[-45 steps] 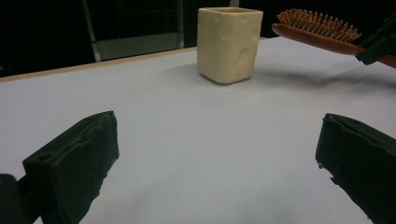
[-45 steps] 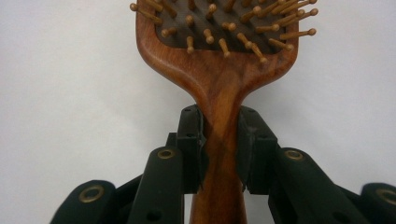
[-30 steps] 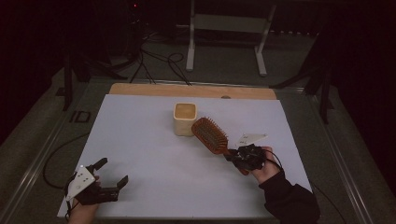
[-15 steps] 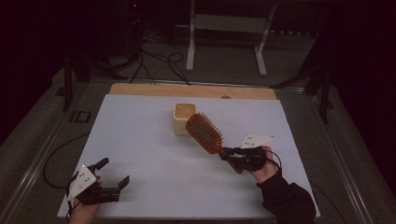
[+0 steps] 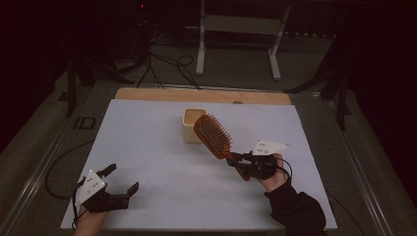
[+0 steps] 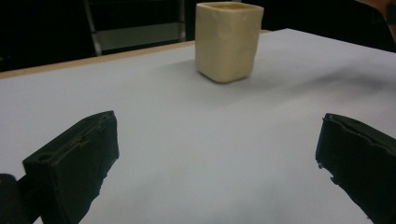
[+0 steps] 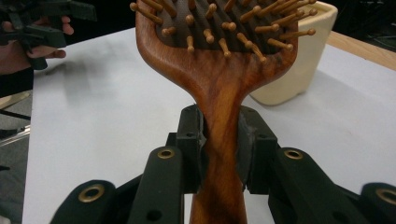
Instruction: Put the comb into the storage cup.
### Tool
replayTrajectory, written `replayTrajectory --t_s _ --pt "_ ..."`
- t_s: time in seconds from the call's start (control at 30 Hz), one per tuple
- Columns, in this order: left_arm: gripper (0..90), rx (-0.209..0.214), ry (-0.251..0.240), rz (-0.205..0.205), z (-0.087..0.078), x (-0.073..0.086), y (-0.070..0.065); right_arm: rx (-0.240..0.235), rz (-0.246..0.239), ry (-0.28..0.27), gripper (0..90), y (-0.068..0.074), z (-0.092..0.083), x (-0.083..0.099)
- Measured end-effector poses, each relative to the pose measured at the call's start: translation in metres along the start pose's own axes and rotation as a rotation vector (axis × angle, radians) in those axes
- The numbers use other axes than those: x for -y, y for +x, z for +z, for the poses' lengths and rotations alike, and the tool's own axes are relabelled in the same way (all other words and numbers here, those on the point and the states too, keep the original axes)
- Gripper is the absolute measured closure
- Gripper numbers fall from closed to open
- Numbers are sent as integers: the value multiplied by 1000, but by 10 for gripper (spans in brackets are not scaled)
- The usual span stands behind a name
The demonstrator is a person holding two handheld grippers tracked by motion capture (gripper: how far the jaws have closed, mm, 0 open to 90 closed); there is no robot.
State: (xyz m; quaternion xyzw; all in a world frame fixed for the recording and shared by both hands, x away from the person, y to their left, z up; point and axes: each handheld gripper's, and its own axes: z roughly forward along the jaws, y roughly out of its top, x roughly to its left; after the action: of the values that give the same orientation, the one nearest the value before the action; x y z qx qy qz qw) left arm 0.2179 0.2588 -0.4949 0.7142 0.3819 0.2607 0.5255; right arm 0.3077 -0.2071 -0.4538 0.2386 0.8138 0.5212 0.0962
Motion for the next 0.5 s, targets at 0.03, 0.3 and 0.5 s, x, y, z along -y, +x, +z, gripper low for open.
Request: replayTrajectory --t_s 0.03,0.3,0.5 --pt "2 12 5 -8 1 -4 -1 1 -5 -7 728 1 1 0" --pt "2 69 60 -65 11 -36 -9 10 -6 -9 728 3 3 1" --pt "2 78 83 -59 14 -61 -15 9 -2 -23 728 2 -1 0"
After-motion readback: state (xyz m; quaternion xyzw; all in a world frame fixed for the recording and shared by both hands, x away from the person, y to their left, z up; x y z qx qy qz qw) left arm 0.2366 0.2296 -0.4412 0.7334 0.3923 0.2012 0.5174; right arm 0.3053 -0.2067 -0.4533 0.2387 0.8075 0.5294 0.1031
